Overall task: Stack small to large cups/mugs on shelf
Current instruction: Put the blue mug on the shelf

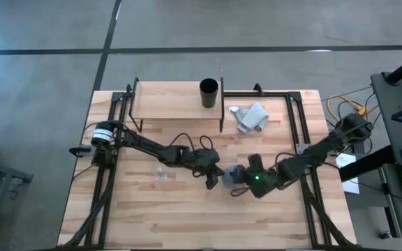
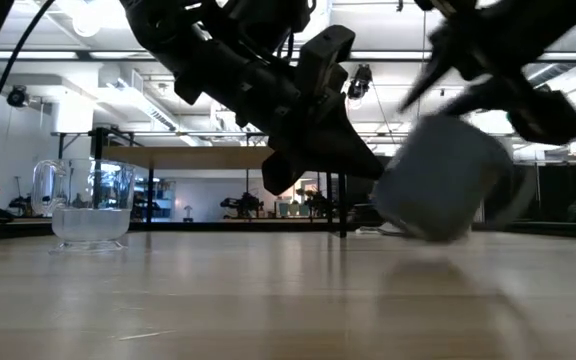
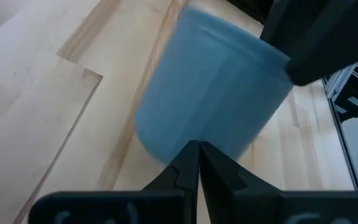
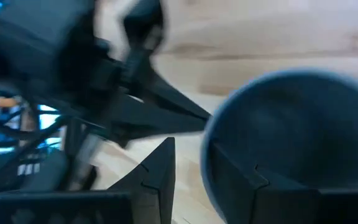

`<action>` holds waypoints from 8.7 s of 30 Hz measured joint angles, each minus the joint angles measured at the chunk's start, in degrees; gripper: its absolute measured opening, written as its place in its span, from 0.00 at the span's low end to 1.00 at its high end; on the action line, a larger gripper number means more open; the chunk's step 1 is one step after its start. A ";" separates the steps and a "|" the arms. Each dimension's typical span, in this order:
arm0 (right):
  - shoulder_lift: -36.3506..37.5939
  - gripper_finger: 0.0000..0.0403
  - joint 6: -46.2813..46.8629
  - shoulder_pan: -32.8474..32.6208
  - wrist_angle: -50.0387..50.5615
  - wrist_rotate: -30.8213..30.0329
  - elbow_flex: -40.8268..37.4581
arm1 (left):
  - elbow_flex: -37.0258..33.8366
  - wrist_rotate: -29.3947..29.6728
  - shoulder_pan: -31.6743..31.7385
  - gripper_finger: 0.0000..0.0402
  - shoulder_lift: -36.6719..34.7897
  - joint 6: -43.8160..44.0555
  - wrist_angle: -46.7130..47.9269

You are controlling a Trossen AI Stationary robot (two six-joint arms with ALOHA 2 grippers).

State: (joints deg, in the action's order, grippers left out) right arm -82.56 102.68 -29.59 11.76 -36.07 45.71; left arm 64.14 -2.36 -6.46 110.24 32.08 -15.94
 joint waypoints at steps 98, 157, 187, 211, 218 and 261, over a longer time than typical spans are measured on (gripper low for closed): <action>2.26 0.02 -77.87 22.11 42.05 27.33 33.66 | -0.70 -4.60 9.34 0.00 -20.35 5.05 -4.82; 0.09 0.35 -66.69 20.86 51.92 36.51 33.11 | -1.14 -4.50 9.31 0.00 -19.50 5.03 -4.57; -22.88 0.29 -66.82 11.90 49.26 29.89 35.41 | -0.85 -5.67 7.61 0.00 -38.31 -18.01 1.92; -24.38 0.02 -84.73 23.61 36.09 23.14 70.35 | -0.90 -5.49 7.57 0.00 -57.76 -17.38 19.98; -32.40 0.02 -96.04 31.03 39.33 26.73 85.10 | -0.79 -5.45 7.56 0.00 -58.47 -17.42 20.04; -43.21 0.02 -117.75 45.47 40.36 39.25 89.07 | -7.13 40.92 12.39 0.00 -56.33 -5.48 47.98</action>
State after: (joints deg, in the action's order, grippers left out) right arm -125.78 -15.07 15.88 52.12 3.18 134.78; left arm 57.01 38.55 5.94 53.91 26.60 32.03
